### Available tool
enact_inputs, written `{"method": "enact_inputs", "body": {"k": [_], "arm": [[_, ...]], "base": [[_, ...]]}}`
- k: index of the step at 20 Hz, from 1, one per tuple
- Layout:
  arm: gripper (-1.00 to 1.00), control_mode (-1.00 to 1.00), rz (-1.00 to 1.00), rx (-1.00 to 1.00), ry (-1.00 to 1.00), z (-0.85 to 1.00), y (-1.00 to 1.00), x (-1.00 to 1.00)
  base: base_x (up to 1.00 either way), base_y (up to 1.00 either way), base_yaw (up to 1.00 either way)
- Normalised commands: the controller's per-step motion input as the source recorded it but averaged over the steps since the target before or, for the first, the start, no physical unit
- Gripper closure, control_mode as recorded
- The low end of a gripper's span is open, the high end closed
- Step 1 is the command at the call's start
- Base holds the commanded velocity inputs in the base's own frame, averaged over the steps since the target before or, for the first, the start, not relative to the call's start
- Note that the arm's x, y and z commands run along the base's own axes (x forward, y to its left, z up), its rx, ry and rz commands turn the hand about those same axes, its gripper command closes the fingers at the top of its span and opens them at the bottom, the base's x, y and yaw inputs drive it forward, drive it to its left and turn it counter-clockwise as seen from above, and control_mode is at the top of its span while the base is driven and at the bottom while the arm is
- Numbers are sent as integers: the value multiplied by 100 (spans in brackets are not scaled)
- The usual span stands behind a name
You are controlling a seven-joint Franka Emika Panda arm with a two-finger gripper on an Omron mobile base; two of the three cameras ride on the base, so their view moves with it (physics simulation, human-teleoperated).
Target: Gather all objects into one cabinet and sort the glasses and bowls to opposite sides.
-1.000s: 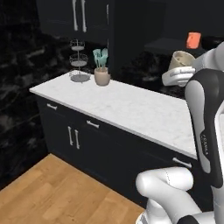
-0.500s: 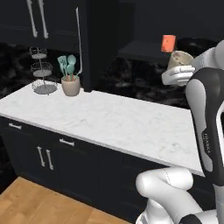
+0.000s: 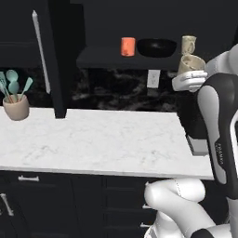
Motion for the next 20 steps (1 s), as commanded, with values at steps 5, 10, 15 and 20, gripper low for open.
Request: {"method": "enact_inputs", "body": {"k": [5,10,15,20], "arm": [[100,100,0,0,0,0,0,0],[100,100,0,0,0,0,0,0],[100,100,0,0,0,0,0,0],[100,100,0,0,0,0,0,0]], "base": [[13,56,-42],[5,32,-22],[14,-3,-6],[2,0,-7]]}}
